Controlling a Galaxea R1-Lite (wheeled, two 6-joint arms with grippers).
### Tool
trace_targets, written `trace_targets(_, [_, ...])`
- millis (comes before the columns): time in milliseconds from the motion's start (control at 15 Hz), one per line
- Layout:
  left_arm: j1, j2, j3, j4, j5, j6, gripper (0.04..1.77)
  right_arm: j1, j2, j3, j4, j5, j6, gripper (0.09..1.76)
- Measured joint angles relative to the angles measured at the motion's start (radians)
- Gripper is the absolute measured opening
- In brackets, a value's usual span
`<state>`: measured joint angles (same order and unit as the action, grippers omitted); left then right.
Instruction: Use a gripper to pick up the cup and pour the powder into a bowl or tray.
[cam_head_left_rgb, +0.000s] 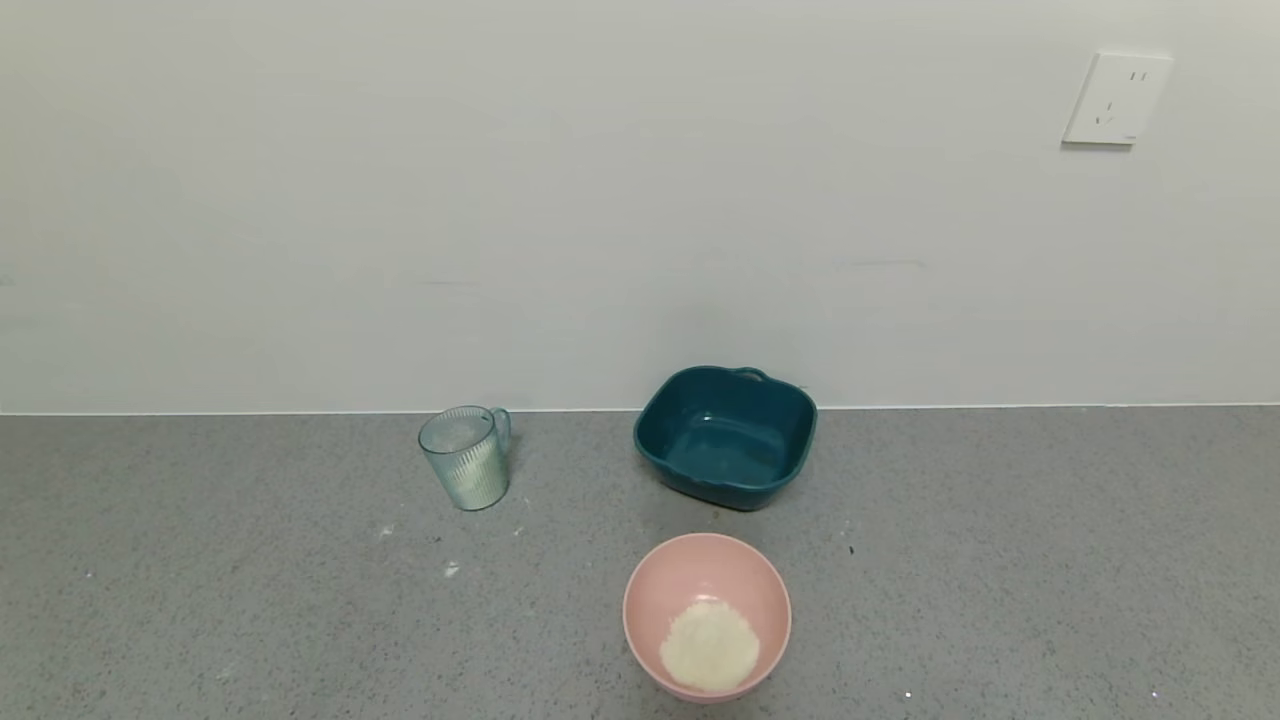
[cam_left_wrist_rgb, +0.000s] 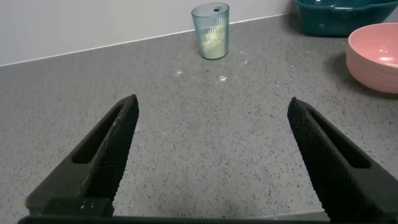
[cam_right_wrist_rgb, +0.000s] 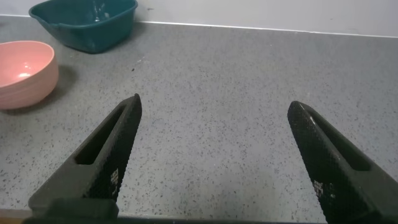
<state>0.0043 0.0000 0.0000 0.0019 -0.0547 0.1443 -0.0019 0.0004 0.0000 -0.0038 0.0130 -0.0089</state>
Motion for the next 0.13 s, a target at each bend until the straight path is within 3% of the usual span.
trace_targets(133, [0.000, 0.000, 0.000, 0.000, 0.000, 0.000, 1.72, 0.000, 0.000, 0.000, 0.001, 0.001, -0.002, 1.71])
